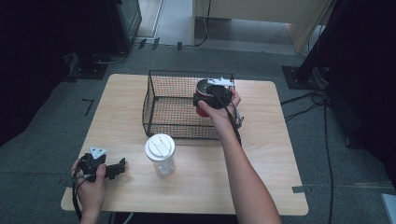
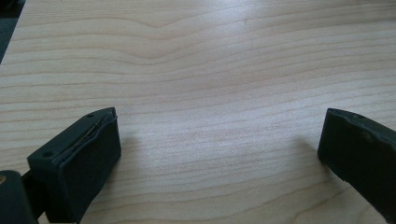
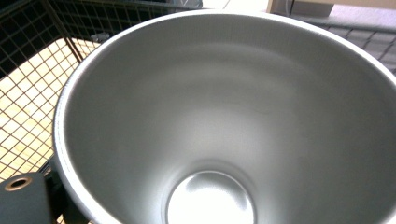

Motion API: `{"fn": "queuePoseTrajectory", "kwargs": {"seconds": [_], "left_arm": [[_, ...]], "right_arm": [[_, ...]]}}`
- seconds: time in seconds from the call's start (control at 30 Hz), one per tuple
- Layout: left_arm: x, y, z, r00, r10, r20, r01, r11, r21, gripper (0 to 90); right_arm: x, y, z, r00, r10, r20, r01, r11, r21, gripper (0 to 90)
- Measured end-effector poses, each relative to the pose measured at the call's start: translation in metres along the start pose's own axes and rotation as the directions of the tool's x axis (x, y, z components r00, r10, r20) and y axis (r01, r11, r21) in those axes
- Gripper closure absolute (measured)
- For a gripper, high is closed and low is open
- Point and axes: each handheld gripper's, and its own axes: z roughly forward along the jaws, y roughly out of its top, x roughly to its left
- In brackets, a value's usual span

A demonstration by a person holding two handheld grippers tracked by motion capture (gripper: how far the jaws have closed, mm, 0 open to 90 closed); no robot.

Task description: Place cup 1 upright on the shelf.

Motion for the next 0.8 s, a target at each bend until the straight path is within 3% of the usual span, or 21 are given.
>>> {"fn": "queuePoseTrajectory", "kwargs": {"seconds": [0.3, 0.67, 0.8], "left_arm": [[0.0, 0.0, 0.0, 1.0, 0.0, 0.0, 0.0, 1.0, 0.0, 0.1], [0.0, 0.0, 0.0, 1.0, 0.002, 0.0, -0.002, 1.0, 0.002, 0.1], [0.0, 0.0, 0.0, 1.0, 0.002, 0.0, -0.002, 1.0, 0.002, 0.0]], "right_arm": [[0.004, 0.0, 0.013, 0.9999, -0.01, -0.004, 0.01, 0.999, 0.054, 7.6], [-0.003, 0.0, 0.028, 1.0, -0.008, -0.004, 0.008, 0.994, 0.112, 7.6], [-0.005, 0.002, 0.035, 0.9994, -0.034, 0.007, 0.032, 0.992, 0.123, 7.6]]}}
